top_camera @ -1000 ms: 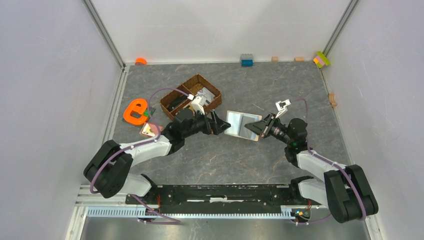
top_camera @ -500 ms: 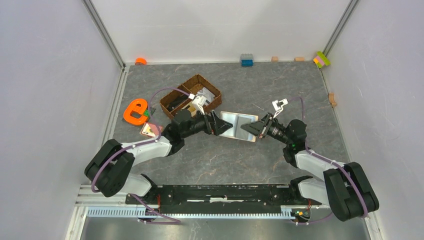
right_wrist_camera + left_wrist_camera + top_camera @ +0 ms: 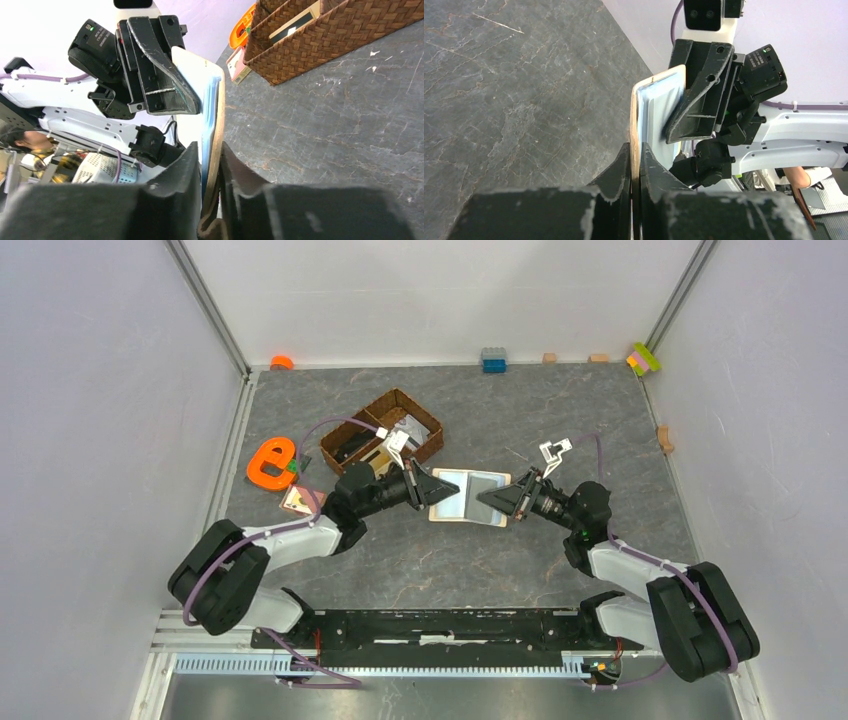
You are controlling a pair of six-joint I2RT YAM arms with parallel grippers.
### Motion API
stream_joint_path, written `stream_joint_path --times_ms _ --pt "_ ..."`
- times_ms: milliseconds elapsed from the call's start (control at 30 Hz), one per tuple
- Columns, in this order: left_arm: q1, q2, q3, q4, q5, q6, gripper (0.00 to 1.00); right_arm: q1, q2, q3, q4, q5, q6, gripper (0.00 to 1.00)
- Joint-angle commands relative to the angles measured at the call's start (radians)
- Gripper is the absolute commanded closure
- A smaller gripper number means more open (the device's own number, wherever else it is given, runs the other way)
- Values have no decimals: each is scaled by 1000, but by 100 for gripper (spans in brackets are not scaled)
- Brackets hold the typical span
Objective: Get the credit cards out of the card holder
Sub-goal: Remove the credit card from the card holder.
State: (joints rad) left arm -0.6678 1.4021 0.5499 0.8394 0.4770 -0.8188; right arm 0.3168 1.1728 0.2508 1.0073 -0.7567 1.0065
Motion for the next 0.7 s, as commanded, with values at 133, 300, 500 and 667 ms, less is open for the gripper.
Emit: stream_joint_path --times_ms 133,300,500,667 --pt "19 -127 -40 -73 -122 6 98 8 -19 14 -29 39 -62 56" --pt "38 -179 -62 -137 -202 23 98 7 -28 14 -39 42 -90 41" --pt "45 -157 -70 -113 -201 6 98 7 -38 16 -47 46 -103 54" --pt "46 -144 -67 -110 -196 0 98 6 -42 17 -58 49 -110 59"
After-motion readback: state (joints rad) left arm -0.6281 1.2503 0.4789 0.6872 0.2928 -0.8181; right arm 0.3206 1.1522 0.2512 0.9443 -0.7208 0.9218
